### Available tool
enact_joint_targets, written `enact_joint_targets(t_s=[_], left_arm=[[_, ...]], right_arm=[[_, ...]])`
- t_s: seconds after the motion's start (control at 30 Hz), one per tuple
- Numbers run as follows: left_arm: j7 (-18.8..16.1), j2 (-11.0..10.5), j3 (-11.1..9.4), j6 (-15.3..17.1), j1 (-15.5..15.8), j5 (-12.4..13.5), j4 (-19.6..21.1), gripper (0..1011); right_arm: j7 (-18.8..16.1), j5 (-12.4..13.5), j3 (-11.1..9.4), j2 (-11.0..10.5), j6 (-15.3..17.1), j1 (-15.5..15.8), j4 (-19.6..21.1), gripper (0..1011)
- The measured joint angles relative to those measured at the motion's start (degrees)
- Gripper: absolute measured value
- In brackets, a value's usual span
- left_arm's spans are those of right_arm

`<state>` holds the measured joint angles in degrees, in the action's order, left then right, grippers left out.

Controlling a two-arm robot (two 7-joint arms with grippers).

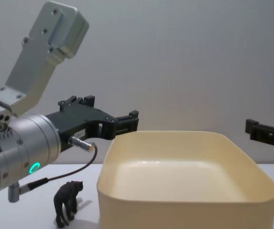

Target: Pick up the toy alternately with two hands and place it into the central storage box.

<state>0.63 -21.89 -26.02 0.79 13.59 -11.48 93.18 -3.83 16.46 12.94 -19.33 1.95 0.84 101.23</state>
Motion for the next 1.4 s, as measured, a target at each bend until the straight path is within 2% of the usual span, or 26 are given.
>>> enact_joint_targets(t_s=[1.4], left_arm=[[0.00, 0.00, 0.00, 0.00, 0.00, 0.00, 0.00, 1001]], right_arm=[[0.00, 0.00, 0.00, 0.00, 0.00, 0.00, 0.00, 1001]])
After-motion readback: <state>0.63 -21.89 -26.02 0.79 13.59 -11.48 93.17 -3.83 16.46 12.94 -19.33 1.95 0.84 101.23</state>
